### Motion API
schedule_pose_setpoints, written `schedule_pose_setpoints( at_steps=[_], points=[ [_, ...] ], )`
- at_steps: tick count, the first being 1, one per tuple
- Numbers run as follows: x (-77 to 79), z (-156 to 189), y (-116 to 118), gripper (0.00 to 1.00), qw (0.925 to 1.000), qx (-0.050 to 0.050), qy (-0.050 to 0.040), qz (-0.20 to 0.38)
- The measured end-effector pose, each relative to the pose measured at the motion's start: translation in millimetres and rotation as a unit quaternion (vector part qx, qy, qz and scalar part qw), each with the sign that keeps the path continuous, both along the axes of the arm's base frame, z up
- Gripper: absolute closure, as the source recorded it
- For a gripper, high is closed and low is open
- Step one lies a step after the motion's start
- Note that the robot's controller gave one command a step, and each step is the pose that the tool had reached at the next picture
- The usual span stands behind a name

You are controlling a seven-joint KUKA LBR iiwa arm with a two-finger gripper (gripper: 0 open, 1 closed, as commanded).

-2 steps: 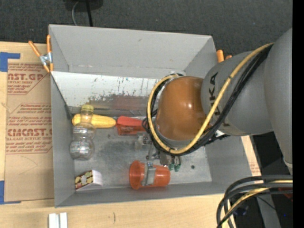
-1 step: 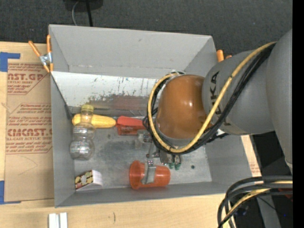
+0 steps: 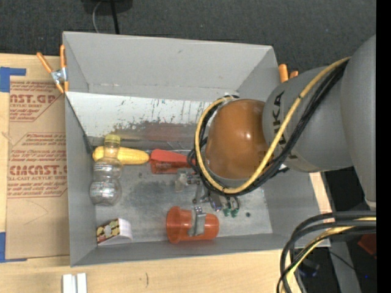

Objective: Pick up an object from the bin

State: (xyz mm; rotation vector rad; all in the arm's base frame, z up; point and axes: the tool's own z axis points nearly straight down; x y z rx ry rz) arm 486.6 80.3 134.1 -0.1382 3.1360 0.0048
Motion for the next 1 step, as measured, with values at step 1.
schedule_pose_setpoints(
  at_steps=[1],
  points=[
    [4.8, -42.5, -36.1, 0.00, 0.9987, -0.002, 0.0043, 0.051]
  ],
)
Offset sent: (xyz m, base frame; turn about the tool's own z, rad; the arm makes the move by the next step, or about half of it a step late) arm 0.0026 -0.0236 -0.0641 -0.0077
